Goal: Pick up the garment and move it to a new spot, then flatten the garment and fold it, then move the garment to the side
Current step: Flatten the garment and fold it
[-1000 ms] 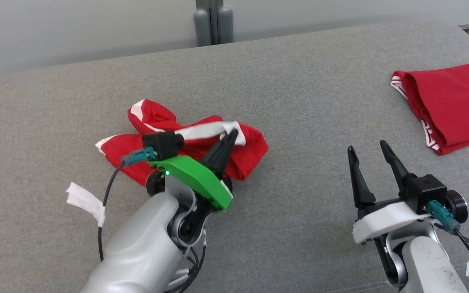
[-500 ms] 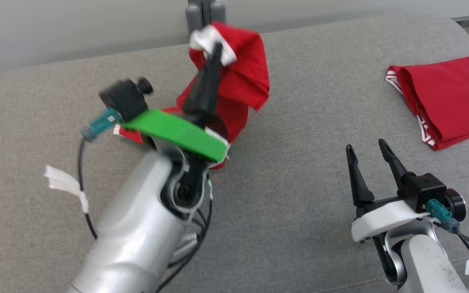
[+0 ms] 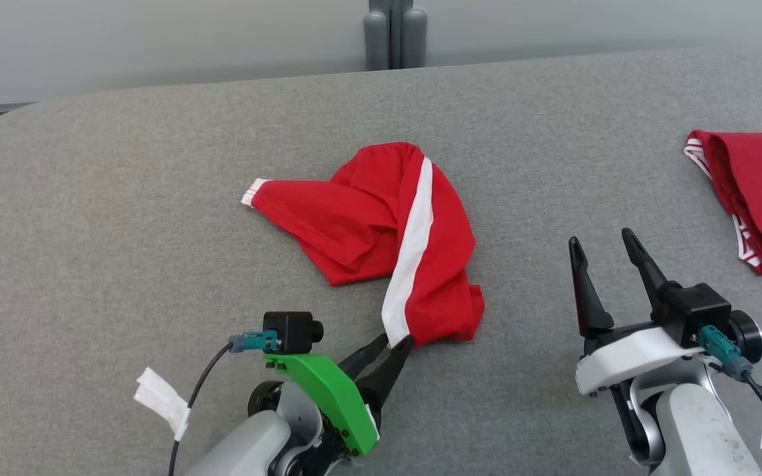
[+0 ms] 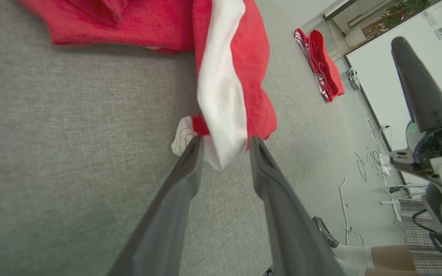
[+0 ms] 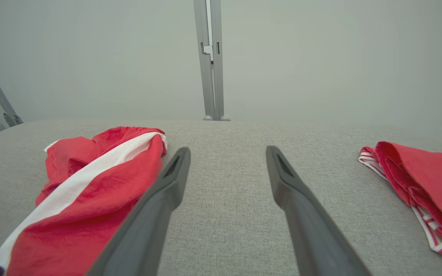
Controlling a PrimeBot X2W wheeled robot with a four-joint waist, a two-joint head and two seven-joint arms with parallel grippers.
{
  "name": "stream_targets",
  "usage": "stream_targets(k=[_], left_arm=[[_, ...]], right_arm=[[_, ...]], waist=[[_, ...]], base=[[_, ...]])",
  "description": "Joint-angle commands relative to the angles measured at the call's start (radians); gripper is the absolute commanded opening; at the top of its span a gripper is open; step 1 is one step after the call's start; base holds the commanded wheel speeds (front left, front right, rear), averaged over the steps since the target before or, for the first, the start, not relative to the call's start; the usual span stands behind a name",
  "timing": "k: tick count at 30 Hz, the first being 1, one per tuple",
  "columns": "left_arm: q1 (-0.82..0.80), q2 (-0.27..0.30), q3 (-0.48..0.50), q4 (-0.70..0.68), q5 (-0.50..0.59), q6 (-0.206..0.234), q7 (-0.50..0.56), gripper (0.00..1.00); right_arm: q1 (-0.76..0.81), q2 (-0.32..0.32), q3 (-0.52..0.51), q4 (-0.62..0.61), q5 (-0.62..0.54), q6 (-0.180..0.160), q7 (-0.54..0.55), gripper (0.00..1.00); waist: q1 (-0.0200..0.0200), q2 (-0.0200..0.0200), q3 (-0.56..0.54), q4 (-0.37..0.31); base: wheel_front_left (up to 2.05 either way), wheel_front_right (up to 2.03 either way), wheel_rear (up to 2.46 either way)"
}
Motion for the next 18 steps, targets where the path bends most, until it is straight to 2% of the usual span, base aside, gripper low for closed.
stream_targets(k=[1, 7, 11, 15, 18], left_arm=[[0.021, 0.014, 0.004, -0.015, -0.01, -0.002, -0.018, 1.0], [0.048, 0.063, 0.054, -0.071, 0.048, -0.002, -0.192, 1.0], [0.062, 0.099, 0.143, -0.109, 0.128, 0.017, -0.262, 1.0], [0.112, 0.101, 0.335, -0.193, 0.262, 0.041, -0.268, 1.0], [0.184, 0.076, 0.484, -0.26, 0.39, 0.05, -0.267, 1.0]], right_arm=[[0.011, -0.002, -0.003, -0.005, -0.001, -0.001, 0.001, 1.0], [0.02, -0.002, -0.009, -0.011, -0.008, -0.001, 0.008, 1.0], [0.029, -0.002, -0.01, -0.018, -0.009, -0.001, 0.013, 1.0], [0.035, -0.002, -0.01, -0.023, -0.01, 0.0, 0.018, 1.0], [0.038, -0.002, -0.006, -0.021, -0.01, 0.0, 0.02, 1.0]], waist=[[0.0, 0.0, -0.008, 0.024], [0.0, 0.0, -0.026, 0.05], [0.0, 0.0, -0.039, 0.061], [0.0, 0.0, -0.049, 0.067], [0.0, 0.0, -0.06, 0.066]], base=[[0.0, 0.0, 0.0], [0.0, 0.0, 0.0], [0.0, 0.0, 0.0], [0.0, 0.0, 0.0], [0.0, 0.0, 0.0]])
